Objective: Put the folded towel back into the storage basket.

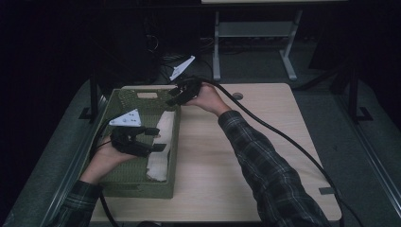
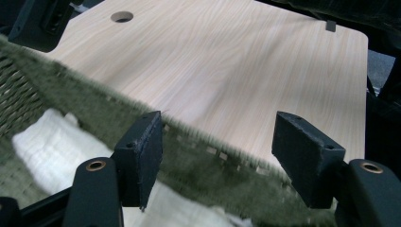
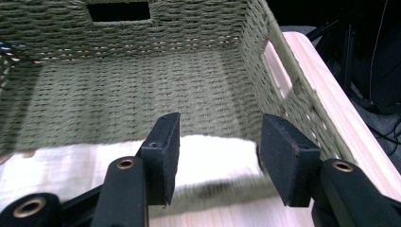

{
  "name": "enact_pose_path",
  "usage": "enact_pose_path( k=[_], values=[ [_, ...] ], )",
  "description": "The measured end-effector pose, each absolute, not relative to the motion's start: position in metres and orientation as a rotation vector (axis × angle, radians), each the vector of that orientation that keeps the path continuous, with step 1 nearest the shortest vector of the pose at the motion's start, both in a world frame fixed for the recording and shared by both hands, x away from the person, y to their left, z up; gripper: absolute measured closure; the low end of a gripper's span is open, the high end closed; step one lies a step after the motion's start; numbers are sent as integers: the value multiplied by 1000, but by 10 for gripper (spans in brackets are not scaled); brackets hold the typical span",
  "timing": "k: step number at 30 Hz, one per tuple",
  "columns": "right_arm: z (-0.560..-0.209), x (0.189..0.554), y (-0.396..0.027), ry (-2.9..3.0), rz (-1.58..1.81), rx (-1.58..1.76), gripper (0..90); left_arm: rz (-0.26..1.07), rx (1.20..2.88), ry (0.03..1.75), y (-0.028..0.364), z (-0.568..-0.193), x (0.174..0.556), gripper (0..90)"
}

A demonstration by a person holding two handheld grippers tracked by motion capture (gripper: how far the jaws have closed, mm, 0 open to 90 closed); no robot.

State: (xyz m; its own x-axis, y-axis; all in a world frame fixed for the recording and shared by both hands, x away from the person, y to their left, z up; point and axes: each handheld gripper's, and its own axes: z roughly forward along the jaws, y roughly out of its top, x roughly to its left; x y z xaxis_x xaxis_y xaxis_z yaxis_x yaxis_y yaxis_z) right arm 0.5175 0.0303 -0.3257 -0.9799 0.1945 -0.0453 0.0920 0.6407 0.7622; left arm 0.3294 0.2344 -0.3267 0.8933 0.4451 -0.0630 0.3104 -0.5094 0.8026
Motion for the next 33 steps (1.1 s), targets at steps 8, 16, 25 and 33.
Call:
enact_pose_path(
  k=[8,16,25,33],
  values=[
    [-323,510,-16,2719,1272,282,467,174,2164,515,194,-322,337,333],
    [-322,506,-59,2696,1298,334,460,169,2193,492,159,-320,338,327],
    [-326,497,-100,2681,1315,372,453,170,2203,481,123,-318,336,317],
    [-338,489,-132,2671,1322,403,446,163,2216,463,93,-326,333,290]
  ],
)
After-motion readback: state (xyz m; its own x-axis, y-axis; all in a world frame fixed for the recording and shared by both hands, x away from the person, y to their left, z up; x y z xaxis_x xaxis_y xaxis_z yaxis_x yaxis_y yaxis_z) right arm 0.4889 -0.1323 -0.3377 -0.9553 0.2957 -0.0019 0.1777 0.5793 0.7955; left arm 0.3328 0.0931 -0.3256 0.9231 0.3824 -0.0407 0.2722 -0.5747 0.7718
